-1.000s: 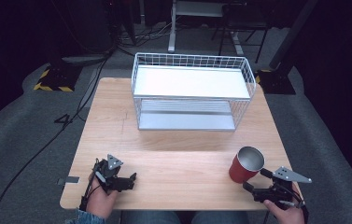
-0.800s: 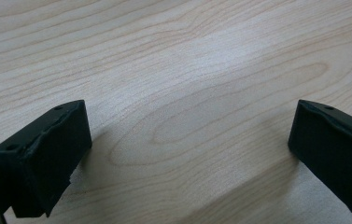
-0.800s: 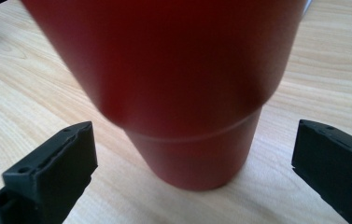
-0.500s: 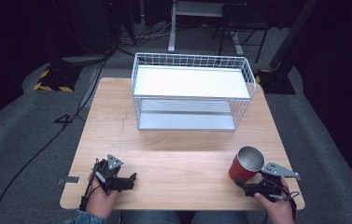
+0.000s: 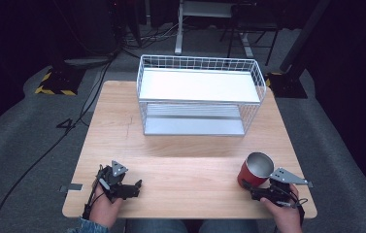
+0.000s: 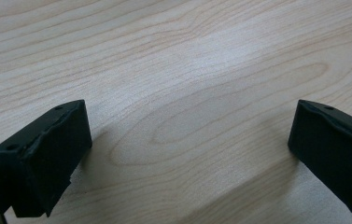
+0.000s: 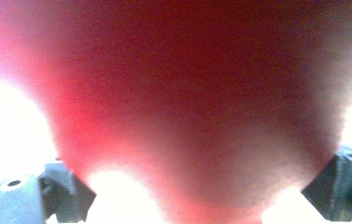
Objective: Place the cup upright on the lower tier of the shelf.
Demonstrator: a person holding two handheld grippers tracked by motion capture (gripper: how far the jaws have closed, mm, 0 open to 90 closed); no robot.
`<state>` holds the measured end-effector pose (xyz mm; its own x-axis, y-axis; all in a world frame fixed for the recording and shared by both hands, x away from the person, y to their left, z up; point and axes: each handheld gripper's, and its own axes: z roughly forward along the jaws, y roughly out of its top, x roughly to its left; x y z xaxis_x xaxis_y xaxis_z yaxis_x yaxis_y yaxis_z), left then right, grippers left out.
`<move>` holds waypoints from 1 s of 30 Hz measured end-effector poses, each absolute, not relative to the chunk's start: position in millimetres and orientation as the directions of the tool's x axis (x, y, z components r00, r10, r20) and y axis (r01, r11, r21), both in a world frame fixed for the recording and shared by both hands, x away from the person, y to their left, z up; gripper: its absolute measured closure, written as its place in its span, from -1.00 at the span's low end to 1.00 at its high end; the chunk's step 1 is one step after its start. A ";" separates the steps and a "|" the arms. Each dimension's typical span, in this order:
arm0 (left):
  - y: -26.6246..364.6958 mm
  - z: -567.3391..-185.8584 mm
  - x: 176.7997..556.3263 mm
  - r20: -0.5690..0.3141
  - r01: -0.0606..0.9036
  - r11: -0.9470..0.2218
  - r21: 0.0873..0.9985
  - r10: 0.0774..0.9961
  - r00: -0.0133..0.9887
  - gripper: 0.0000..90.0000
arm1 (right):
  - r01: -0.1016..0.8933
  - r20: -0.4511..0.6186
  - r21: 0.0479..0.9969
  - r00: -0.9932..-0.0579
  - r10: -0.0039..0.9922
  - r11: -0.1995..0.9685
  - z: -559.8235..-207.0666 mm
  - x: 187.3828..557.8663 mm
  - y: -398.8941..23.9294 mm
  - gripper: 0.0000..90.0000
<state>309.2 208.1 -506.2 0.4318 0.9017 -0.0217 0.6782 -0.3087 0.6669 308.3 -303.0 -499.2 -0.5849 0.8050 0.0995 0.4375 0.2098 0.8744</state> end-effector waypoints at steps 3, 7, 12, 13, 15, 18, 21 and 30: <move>208.0 -506.2 309.2 -0.023 0.679 -0.308 0.667 0.902 0.432 -1.00 | 0.445 0.088 0.868 -0.574 0.814 0.221 -496.8 306.7 -301.4 -0.65; 208.1 -506.2 309.2 -0.022 0.678 -0.309 0.667 0.902 0.432 -1.00 | 0.446 0.047 0.858 -0.564 0.824 0.256 -492.6 304.4 -299.4 -0.63; 208.0 -506.1 309.2 -0.022 0.679 -0.309 0.666 0.902 0.432 -1.00 | 0.440 0.042 0.861 -0.560 0.828 0.254 -492.2 303.3 -299.4 -0.63; 208.1 -506.1 309.3 -0.021 0.678 -0.309 0.666 0.902 0.432 -1.00 | 0.444 0.050 0.861 -0.560 0.827 0.249 -491.7 303.0 -299.4 -0.63; 208.1 -506.1 309.2 -0.022 0.679 -0.309 0.666 0.902 0.432 -1.00 | 0.441 0.044 0.861 -0.561 0.827 0.253 -490.5 302.3 -298.9 -0.63; 208.1 -506.1 309.2 -0.021 0.679 -0.309 0.666 0.902 0.432 -1.00 | 0.431 0.041 0.866 -0.567 0.823 0.255 -488.7 301.7 -298.3 -0.62; 208.1 -506.2 309.3 -0.022 0.678 -0.309 0.667 0.902 0.432 -1.00 | 0.429 0.034 0.863 -0.574 0.818 0.266 -484.7 299.8 -296.4 -0.62; 208.1 -506.2 309.3 -0.021 0.678 -0.309 0.667 0.901 0.432 -1.00 | 0.442 0.045 0.859 -0.569 0.821 0.259 -473.1 305.8 -290.7 -0.62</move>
